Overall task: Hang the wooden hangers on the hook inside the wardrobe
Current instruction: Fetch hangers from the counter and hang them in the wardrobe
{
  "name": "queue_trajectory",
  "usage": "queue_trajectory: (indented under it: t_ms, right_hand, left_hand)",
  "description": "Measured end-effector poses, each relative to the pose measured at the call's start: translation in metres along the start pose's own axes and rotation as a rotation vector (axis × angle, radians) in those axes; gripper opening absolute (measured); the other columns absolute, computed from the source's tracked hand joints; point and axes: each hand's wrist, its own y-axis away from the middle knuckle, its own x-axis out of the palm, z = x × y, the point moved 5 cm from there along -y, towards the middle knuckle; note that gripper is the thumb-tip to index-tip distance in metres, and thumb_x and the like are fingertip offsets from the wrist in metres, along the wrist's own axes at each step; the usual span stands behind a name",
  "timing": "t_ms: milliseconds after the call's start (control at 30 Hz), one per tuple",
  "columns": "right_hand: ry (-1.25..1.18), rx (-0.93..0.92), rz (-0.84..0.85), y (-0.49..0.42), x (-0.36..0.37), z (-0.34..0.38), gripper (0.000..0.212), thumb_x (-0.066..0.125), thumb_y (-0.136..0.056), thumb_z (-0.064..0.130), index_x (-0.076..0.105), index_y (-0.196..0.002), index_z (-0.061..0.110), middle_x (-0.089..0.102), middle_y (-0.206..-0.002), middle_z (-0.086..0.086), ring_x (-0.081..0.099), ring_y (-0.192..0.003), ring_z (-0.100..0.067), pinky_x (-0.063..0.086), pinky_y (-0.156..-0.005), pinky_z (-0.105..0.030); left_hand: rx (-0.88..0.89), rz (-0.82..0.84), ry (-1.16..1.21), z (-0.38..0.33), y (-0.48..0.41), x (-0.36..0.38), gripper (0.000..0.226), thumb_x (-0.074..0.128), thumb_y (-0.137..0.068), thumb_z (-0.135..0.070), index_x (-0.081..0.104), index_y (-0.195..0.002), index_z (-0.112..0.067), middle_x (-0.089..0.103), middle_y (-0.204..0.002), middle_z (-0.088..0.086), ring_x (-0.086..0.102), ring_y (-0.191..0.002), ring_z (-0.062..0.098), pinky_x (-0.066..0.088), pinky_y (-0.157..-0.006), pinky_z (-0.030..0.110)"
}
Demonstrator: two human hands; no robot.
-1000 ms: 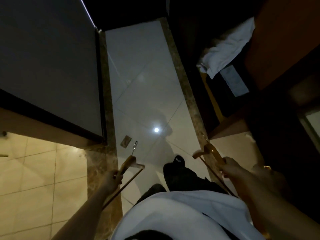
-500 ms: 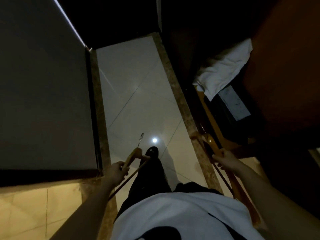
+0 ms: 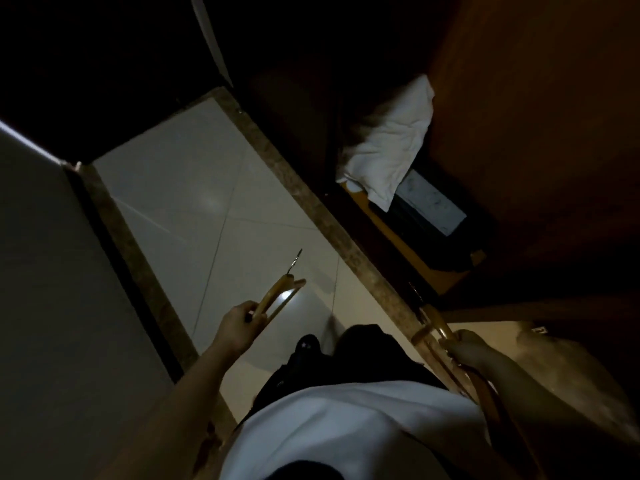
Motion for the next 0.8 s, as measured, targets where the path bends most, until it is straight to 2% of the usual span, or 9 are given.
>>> queue_trajectory:
  t_ms: [100, 233, 300, 367, 467, 567, 633, 733, 800]
  right_hand:
    - [-0.076, -0.046, 0.021, -0.002, -0.003, 0.036, 0.016, 0.053, -0.092, 0.020, 0.059, -0.085, 0.006, 0.057, -0.073, -0.011, 0.054, -0.066, -0.022, 0.043, -0.064, -0.033]
    - [-0.185, -0.117, 0.022, -0.023, -0.016, 0.092, 0.007, 0.053, -0.092, 0.021, 0.052, -0.088, 0.016, 0.056, -0.081, -0.006, 0.055, -0.077, -0.022, 0.042, -0.062, -0.029]
    - [-0.214, -0.143, 0.021, -0.040, -0.026, 0.117, 0.009, 0.055, -0.091, 0.023, 0.050, -0.085, 0.020, 0.055, -0.080, -0.004, 0.055, -0.071, -0.019, 0.043, -0.061, -0.028]
    - [-0.260, -0.157, 0.008, -0.056, -0.039, 0.142, 0.009, 0.054, -0.092, 0.022, 0.049, -0.084, 0.019, 0.053, -0.075, -0.002, 0.050, -0.063, -0.013, 0.041, -0.056, -0.025]
    - [-0.291, -0.167, -0.049, -0.073, -0.063, 0.175, 0.015, 0.057, -0.090, 0.025, 0.046, -0.098, 0.017, 0.051, -0.077, 0.002, 0.048, -0.066, -0.011, 0.039, -0.055, -0.024]
    - [-0.276, -0.189, -0.199, -0.082, -0.099, 0.198, 0.020, 0.062, -0.085, 0.030, 0.056, -0.093, 0.013, 0.060, -0.084, -0.006, 0.058, -0.079, -0.022, 0.048, -0.072, -0.033]
    - [-0.289, -0.205, -0.289, -0.081, -0.128, 0.210, 0.021, 0.062, -0.084, 0.036, 0.060, -0.087, 0.015, 0.062, -0.083, -0.007, 0.059, -0.082, -0.025, 0.047, -0.082, -0.040]
    - [-0.318, -0.266, -0.390, -0.069, -0.173, 0.225, 0.020, 0.056, -0.088, 0.037, 0.060, -0.086, 0.018, 0.057, -0.074, -0.001, 0.055, -0.072, -0.018, 0.042, -0.072, -0.033]
    - [-0.294, -0.306, -0.485, -0.062, -0.203, 0.232, 0.021, 0.055, -0.089, 0.038, 0.059, -0.087, 0.017, 0.056, -0.073, -0.001, 0.056, -0.075, -0.021, 0.041, -0.072, -0.032]
  left_hand:
    - [-0.090, 0.033, -0.035, 0.009, -0.024, -0.014, 0.013, 0.051, -0.093, -0.011, 0.059, -0.101, -0.003, 0.056, -0.066, 0.000, 0.052, -0.056, 0.014, 0.040, -0.044, 0.018]
    - [-0.196, 0.043, -0.052, 0.004, -0.070, -0.030, 0.023, 0.052, -0.093, -0.010, 0.057, -0.109, 0.005, 0.056, -0.066, 0.005, 0.047, -0.051, 0.014, 0.037, -0.037, 0.016]
    - [-0.190, 0.043, -0.069, -0.014, -0.093, -0.034, 0.024, 0.052, -0.093, -0.010, 0.057, -0.110, 0.005, 0.056, -0.066, 0.006, 0.047, -0.051, 0.014, 0.035, -0.033, 0.012]
    - [-0.158, 0.049, -0.085, -0.041, -0.115, -0.037, 0.024, 0.052, -0.093, -0.012, 0.057, -0.110, 0.004, 0.057, -0.066, 0.005, 0.048, -0.051, 0.013, 0.035, -0.035, 0.014]
    - [-0.103, 0.076, -0.113, -0.089, -0.152, -0.038, 0.024, 0.053, -0.092, -0.013, 0.057, -0.110, 0.003, 0.057, -0.064, 0.004, 0.048, -0.050, 0.014, 0.035, -0.038, 0.019]
    - [-0.003, 0.088, -0.161, -0.149, -0.183, -0.039, 0.020, 0.053, -0.092, -0.016, 0.058, -0.106, -0.003, 0.056, -0.064, 0.002, 0.047, -0.051, 0.012, 0.036, -0.042, 0.022]
    - [0.088, 0.103, -0.195, -0.191, -0.200, -0.038, 0.017, 0.053, -0.092, -0.019, 0.058, -0.102, -0.005, 0.056, -0.064, 0.000, 0.047, -0.051, 0.010, 0.036, -0.046, 0.022]
    - [0.210, 0.158, -0.259, -0.252, -0.216, -0.038, 0.016, 0.053, -0.092, -0.024, 0.056, -0.093, -0.008, 0.055, -0.065, -0.001, 0.047, -0.051, 0.007, 0.035, -0.046, 0.021]
    - [0.290, 0.196, -0.318, -0.291, -0.225, -0.039, 0.019, 0.053, -0.092, -0.027, 0.057, -0.090, -0.009, 0.055, -0.065, -0.001, 0.048, -0.052, 0.007, 0.036, -0.047, 0.021]
